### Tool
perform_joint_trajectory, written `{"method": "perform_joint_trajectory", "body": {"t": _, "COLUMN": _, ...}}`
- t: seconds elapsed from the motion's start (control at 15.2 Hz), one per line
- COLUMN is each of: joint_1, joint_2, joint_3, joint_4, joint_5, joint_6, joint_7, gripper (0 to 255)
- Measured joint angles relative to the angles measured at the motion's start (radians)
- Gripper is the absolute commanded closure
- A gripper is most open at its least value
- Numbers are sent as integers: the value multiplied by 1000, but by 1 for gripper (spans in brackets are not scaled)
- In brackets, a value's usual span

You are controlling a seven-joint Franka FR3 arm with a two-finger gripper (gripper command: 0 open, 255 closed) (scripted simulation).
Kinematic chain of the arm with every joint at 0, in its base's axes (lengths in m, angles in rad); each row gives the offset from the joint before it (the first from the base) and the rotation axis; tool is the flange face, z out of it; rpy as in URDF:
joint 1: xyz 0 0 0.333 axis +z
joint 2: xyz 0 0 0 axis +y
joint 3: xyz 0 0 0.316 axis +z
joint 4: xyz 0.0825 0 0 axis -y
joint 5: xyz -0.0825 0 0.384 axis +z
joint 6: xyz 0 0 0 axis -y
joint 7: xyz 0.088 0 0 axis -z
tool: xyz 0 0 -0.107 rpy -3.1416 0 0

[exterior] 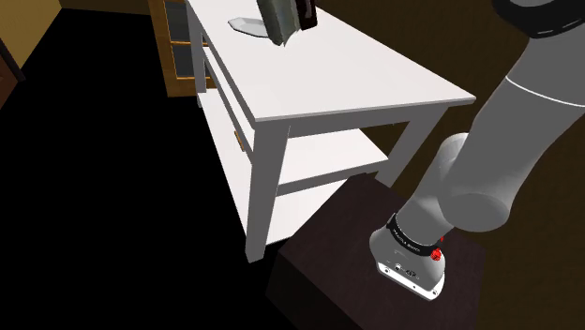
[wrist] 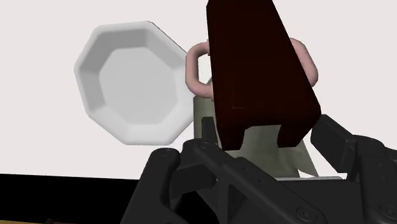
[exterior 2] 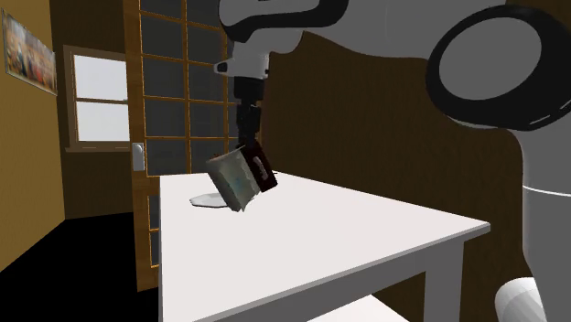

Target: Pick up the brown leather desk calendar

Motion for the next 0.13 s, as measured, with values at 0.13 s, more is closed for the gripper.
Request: {"method": "perform_joint_trajectory", "body": {"t": 0.13, "joint_1": -4, "joint_2": 18, "joint_3": -3, "joint_4": 47, "joint_5": 8, "joint_6": -30, "joint_7": -6, "gripper": 255}}
